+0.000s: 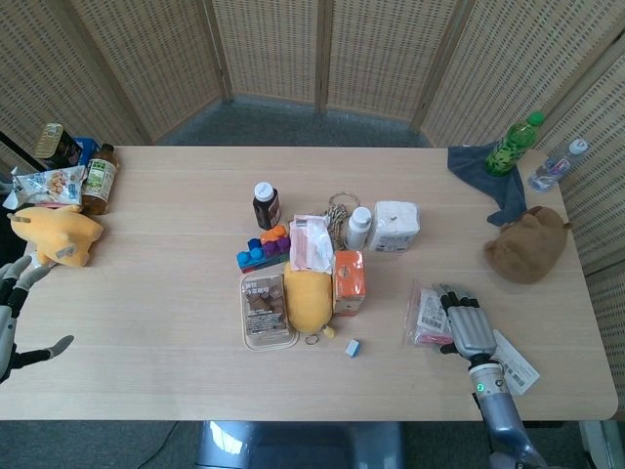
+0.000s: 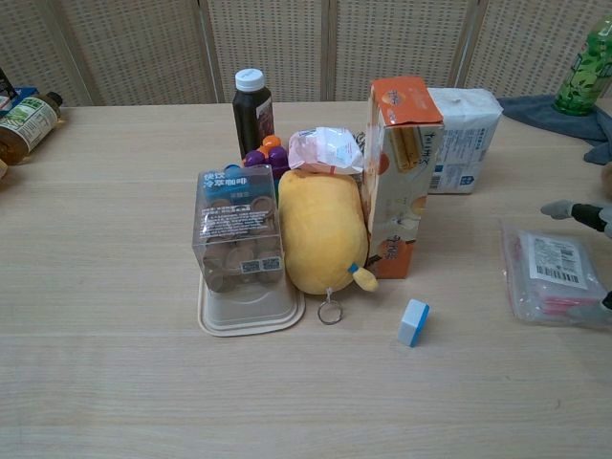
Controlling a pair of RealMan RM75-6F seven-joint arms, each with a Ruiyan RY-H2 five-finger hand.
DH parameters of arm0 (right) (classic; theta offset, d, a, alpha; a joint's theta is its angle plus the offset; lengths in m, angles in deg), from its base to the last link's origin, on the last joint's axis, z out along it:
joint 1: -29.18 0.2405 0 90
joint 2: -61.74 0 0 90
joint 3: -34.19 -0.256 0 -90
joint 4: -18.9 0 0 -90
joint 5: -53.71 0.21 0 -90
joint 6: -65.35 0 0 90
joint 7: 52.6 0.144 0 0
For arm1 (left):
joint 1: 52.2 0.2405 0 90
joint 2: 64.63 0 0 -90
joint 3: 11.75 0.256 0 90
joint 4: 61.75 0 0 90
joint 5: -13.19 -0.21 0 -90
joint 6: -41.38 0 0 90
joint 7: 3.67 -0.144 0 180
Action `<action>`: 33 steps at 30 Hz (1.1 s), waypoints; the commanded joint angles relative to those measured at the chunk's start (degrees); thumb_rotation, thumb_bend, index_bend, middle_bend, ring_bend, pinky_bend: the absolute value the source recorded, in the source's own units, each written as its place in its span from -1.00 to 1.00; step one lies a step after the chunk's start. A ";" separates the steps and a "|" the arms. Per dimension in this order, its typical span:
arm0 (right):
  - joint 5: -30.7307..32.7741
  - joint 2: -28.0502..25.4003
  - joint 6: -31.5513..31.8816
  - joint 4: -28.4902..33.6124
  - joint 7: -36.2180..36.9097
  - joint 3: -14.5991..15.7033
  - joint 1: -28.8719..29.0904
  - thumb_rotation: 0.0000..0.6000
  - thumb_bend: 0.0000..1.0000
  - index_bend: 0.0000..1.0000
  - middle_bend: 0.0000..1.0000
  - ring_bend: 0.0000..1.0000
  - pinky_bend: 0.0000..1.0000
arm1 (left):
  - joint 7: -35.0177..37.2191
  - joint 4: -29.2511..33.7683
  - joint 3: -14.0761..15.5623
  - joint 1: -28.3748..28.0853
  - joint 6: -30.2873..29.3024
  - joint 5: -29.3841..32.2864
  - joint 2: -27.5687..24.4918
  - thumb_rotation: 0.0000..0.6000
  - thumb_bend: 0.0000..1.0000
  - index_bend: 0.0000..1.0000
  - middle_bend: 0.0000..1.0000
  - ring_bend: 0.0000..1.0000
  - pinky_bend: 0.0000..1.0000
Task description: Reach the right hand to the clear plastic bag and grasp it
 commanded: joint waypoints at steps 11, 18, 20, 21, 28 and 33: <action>-1.00 0.33 1.83 -2.06 1.60 0.39 -0.80 1.00 -1.00 0.15 0.39 0.28 0.43 | -0.43 -0.06 0.10 -0.01 0.03 0.02 0.20 1.00 -1.00 -0.66 -1.00 -1.00 -1.00; -4.57 -3.38 7.28 4.36 1.87 0.07 -1.91 1.00 -1.00 0.18 0.41 0.30 0.45 | -0.31 0.02 0.10 0.00 -0.02 -0.08 0.22 1.00 -1.00 -0.66 -1.00 -1.00 -1.00; -5.73 -5.07 9.24 7.73 1.33 -0.26 -2.23 1.00 -1.00 0.18 0.42 0.30 0.45 | -0.26 0.07 0.14 0.01 0.02 -0.12 0.18 1.00 -1.00 -0.66 -1.00 -1.00 -1.00; -6.18 -5.82 10.05 9.27 1.08 -0.47 -2.34 1.00 -1.00 0.18 0.42 0.30 0.45 | -0.22 0.08 0.13 0.01 0.00 -0.15 0.17 1.00 -1.00 -0.66 -1.00 -1.00 -1.00; -8.95 -11.51 15.25 21.58 -1.78 -3.13 -2.56 1.00 -1.00 0.19 0.42 0.30 0.45 | 0.01 0.26 0.16 0.14 -0.21 -0.39 -0.07 1.00 -1.00 -0.66 -1.00 -1.00 -1.00; -10.10 -14.56 17.44 28.89 -4.79 -5.67 -1.86 1.00 -1.00 0.19 0.42 0.30 0.45 | 0.04 0.30 0.16 0.15 -0.20 -0.39 -0.14 1.00 -1.00 -0.66 -1.00 -1.00 -1.00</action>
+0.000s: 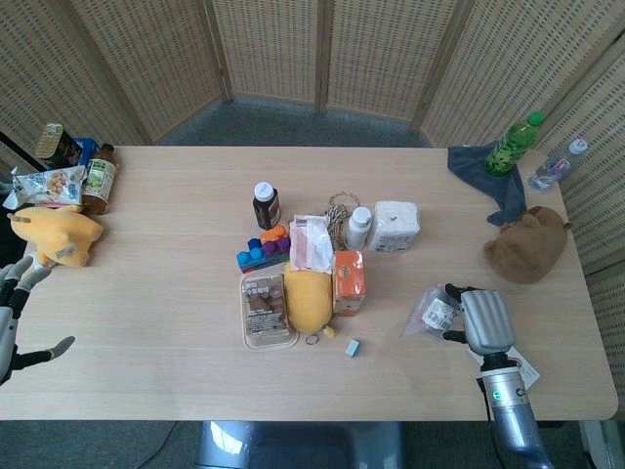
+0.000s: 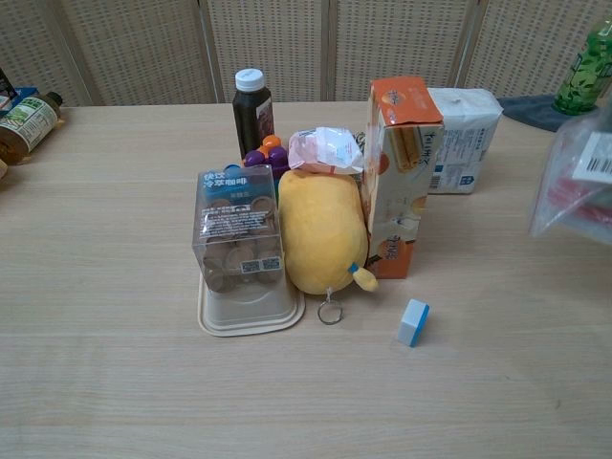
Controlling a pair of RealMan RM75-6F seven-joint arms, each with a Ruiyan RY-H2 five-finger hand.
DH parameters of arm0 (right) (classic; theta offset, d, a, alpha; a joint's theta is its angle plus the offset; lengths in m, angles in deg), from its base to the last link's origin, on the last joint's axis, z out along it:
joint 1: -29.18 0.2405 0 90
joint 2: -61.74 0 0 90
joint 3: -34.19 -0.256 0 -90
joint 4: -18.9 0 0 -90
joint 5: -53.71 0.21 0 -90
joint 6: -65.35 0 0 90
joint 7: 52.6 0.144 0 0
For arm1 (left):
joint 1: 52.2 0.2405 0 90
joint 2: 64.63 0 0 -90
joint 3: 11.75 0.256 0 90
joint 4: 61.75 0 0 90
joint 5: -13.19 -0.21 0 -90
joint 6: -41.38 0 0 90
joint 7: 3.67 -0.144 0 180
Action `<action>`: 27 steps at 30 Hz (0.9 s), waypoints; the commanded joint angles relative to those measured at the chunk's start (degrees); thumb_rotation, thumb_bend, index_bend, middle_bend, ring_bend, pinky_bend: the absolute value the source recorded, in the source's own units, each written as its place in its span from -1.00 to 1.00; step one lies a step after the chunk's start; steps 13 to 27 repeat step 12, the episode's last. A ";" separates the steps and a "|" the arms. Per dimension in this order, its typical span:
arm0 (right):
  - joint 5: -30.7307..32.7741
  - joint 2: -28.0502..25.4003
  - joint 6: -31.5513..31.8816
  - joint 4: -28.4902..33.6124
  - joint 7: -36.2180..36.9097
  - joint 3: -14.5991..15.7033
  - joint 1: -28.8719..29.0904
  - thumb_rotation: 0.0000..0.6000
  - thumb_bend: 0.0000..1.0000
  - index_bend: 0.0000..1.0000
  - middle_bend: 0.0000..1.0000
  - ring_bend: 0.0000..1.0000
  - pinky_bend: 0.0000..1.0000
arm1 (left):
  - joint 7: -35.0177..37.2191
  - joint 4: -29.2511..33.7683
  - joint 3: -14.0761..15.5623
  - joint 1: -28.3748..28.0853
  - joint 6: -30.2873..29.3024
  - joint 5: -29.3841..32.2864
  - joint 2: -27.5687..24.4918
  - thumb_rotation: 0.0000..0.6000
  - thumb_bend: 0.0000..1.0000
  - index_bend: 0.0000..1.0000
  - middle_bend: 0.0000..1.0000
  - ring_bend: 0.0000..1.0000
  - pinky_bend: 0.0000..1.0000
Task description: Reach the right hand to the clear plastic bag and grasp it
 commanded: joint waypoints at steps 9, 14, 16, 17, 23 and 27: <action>0.28 -5.50 2.56 12.73 -9.34 -6.94 3.27 1.00 -1.00 0.20 0.43 0.30 0.45 | -0.19 0.00 0.07 -0.02 0.10 0.02 0.03 1.00 -1.00 -0.66 -1.00 -1.00 -1.00; 0.55 -5.78 2.58 14.60 -11.62 -7.47 4.02 1.00 -1.00 0.21 0.44 0.30 0.45 | -0.34 0.00 0.14 -0.06 0.22 0.00 0.13 1.00 -1.00 -0.66 -1.00 -1.00 -1.00; 0.55 -5.78 2.58 14.60 -11.62 -7.47 4.02 1.00 -1.00 0.21 0.44 0.30 0.45 | -0.34 0.00 0.14 -0.06 0.22 0.00 0.13 1.00 -1.00 -0.66 -1.00 -1.00 -1.00; 0.55 -5.78 2.58 14.60 -11.62 -7.47 4.02 1.00 -1.00 0.21 0.44 0.30 0.45 | -0.34 0.00 0.14 -0.06 0.22 0.00 0.13 1.00 -1.00 -0.66 -1.00 -1.00 -1.00; 0.55 -5.78 2.58 14.60 -11.62 -7.47 4.02 1.00 -1.00 0.21 0.44 0.30 0.45 | -0.34 0.00 0.14 -0.06 0.22 0.00 0.13 1.00 -1.00 -0.66 -1.00 -1.00 -1.00; 0.55 -5.78 2.58 14.60 -11.62 -7.47 4.02 1.00 -1.00 0.21 0.44 0.30 0.45 | -0.34 0.00 0.14 -0.06 0.22 0.00 0.13 1.00 -1.00 -0.66 -1.00 -1.00 -1.00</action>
